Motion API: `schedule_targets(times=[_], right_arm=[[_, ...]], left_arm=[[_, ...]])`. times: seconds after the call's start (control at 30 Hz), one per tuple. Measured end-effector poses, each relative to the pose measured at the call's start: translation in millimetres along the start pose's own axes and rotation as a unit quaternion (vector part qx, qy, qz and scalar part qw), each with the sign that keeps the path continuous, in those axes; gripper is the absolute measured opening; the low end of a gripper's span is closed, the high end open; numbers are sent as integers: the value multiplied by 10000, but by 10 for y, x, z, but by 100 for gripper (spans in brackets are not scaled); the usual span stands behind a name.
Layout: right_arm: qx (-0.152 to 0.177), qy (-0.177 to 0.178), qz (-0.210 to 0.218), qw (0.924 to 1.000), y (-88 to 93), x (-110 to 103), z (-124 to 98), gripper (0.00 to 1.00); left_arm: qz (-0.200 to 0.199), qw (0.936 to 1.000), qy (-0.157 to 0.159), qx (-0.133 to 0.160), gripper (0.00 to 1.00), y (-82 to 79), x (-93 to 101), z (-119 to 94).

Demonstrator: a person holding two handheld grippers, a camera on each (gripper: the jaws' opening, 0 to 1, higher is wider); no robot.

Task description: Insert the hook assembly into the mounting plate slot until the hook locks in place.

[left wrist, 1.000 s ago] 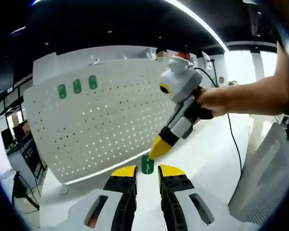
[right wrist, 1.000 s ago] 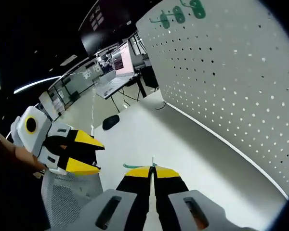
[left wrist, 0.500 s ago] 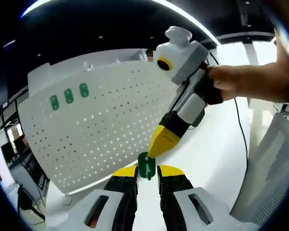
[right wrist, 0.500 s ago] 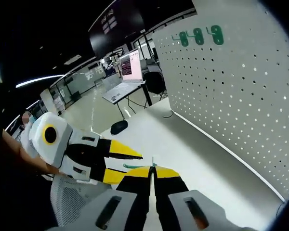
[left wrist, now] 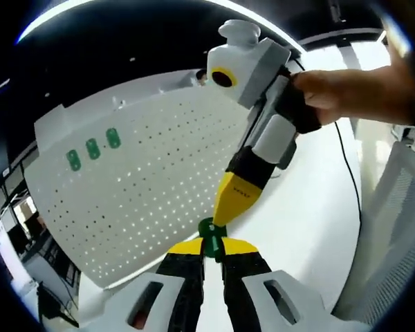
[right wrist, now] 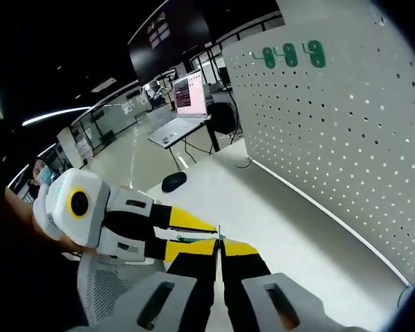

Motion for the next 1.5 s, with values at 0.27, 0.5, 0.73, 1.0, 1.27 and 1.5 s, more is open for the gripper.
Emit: schedule_targets(times=[0.27, 0.5, 0.73, 1.0, 1.27, 1.5], right_arm=[[-14, 8, 64, 10000, 9, 1, -16, 0], [-22, -18, 176, 9998, 17, 8, -23, 0], [-5, -123, 332, 9994, 5, 21, -21, 0], [1, -230, 449, 9987, 19, 12, -9, 0], [67, -271, 286, 9992, 12, 8, 2, 1], [113, -268, 132, 9995, -3, -9, 1, 1]], left_arm=[[142, 9999, 53, 38, 4, -14, 33, 16], [180, 9998, 91, 56, 3, -19, 42, 19], [133, 9998, 96, 93, 3, -22, 27, 10], [85, 9999, 118, 92, 2, -15, 36, 9], [15, 9999, 95, 82, 2, -6, 18, 11], [-96, 9999, 80, 95, 2, -13, -4, 1]])
Point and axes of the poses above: the point that each gripper's makers call its tool centre point, and the gripper's own axes: z roughly forward along the fingers, x roughly to its right, y roughly out of its underside, the point moved 1 cm from there along -z, roughly backward along the fingers, and after that the axes turned 6 degrees about z, right-handed, at the moved point
